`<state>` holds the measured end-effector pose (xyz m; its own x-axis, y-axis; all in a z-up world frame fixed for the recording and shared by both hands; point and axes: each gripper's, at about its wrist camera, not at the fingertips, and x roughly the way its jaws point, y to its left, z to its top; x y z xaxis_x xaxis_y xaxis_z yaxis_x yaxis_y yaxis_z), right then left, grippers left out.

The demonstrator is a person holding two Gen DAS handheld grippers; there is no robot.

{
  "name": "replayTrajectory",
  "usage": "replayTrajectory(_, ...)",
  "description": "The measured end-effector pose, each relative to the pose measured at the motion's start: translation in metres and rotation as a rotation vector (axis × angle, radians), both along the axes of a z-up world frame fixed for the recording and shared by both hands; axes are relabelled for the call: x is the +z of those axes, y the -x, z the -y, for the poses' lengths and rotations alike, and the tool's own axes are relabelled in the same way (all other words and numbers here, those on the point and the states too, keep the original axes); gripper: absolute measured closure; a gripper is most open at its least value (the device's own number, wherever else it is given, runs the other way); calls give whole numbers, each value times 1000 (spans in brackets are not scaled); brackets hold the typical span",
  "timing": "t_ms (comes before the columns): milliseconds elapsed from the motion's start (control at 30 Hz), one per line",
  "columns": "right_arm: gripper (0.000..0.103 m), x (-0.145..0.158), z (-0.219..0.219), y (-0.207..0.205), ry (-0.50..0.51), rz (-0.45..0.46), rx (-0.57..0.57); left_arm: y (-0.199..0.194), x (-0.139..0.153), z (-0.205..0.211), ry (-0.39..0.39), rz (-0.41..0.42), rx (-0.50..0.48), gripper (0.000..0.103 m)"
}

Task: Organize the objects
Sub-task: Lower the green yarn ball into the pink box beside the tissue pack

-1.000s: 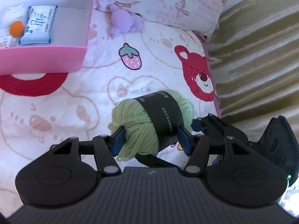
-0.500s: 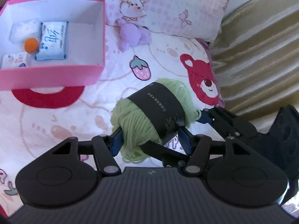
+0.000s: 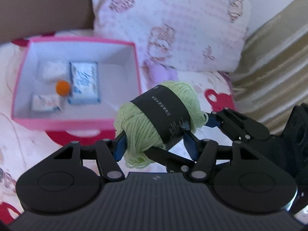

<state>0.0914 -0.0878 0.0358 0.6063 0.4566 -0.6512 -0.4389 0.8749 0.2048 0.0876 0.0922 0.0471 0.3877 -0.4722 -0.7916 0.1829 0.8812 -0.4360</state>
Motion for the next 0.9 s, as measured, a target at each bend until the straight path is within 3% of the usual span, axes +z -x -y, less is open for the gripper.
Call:
replayTrajectory(200,18,-4,-16,-54,14,-41,17,-46,-12,-26,18,-24,67,43)
replayTrajectory(433,18,-34,-35,-120,15,-148,71,-94,-46,-53,28,-42,168,42)
replayTrajectory(667,18,-73,-44,-151,29,-213,38,-127,-90,-64,42,-85,214,42)
replayTrajectory(900,18,-89,-44,-176,82,-265,21,-148,-112,-62,59,-59,231,42)
